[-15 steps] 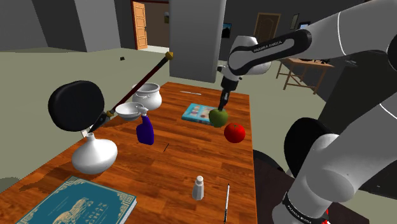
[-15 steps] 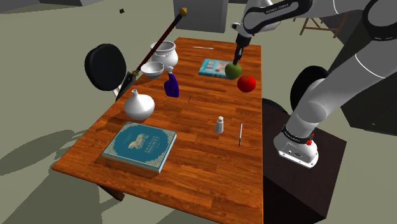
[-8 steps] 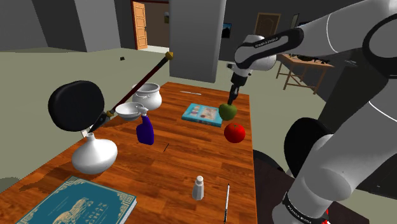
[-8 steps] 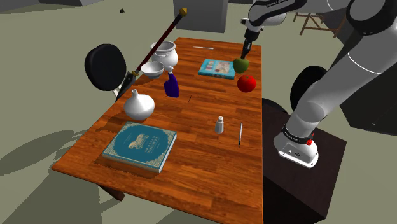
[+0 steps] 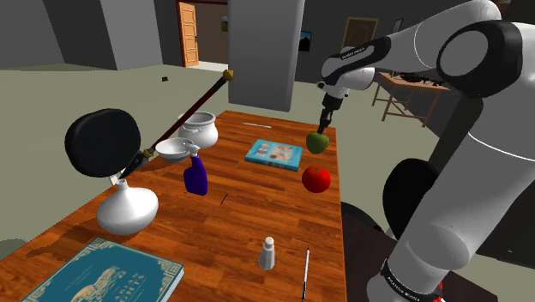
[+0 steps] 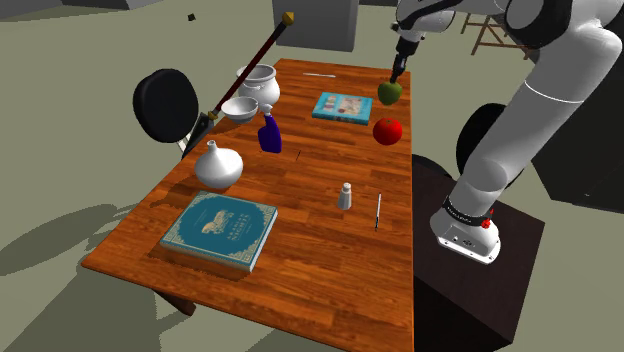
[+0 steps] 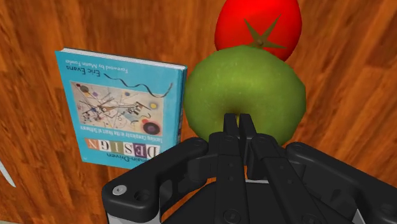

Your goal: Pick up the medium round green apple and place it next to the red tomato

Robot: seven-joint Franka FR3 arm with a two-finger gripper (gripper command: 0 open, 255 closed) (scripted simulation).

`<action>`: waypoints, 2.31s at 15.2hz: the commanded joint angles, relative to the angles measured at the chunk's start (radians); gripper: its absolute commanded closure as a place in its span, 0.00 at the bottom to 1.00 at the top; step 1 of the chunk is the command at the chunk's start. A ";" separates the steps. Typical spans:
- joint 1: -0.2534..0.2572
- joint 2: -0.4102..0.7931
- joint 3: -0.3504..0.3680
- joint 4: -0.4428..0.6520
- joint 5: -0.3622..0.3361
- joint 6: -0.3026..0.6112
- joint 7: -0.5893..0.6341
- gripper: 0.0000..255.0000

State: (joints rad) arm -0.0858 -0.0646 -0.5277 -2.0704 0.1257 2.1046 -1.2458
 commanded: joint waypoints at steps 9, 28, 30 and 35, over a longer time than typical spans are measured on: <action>-0.159 0.331 -0.089 0.367 0.211 -0.142 -0.293 1.00; -0.260 0.526 -0.057 0.411 0.342 -0.043 -0.425 1.00; -0.263 0.537 -0.052 0.400 0.351 -0.023 -0.434 1.00; -0.269 0.567 -0.039 0.375 0.377 0.025 -0.456 1.00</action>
State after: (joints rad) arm -0.3532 0.4941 -0.5697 -1.6951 0.4964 2.1215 -1.6979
